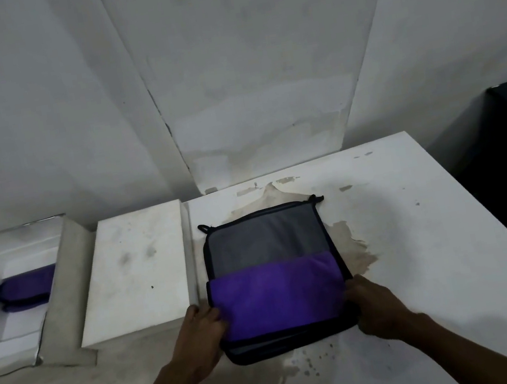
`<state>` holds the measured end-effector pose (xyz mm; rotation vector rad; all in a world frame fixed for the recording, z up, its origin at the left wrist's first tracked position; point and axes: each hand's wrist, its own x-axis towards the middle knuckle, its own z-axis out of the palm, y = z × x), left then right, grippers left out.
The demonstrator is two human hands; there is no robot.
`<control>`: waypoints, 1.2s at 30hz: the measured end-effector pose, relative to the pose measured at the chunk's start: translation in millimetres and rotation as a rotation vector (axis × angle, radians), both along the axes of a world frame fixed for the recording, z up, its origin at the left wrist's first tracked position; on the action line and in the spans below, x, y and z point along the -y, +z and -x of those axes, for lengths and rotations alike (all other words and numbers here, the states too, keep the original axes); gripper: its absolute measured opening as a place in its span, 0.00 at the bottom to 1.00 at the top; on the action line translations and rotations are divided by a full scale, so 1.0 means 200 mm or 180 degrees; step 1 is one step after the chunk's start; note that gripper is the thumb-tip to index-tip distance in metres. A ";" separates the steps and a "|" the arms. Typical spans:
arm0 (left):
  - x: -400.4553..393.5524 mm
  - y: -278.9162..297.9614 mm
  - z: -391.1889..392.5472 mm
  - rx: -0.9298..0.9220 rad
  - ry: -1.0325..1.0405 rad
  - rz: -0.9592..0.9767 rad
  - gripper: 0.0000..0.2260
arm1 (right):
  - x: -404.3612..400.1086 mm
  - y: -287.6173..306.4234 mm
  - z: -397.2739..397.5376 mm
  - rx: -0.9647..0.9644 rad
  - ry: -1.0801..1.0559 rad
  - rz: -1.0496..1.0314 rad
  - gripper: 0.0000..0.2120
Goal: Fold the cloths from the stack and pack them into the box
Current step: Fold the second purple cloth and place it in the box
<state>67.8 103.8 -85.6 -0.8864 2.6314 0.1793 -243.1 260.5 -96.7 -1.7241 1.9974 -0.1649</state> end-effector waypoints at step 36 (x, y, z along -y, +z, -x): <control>0.39 -0.02 0.29 0.0423 0.0842 0.0103 0.15 | 0.45 -0.05 0.20 0.1105 -0.2022 -0.0498 0.15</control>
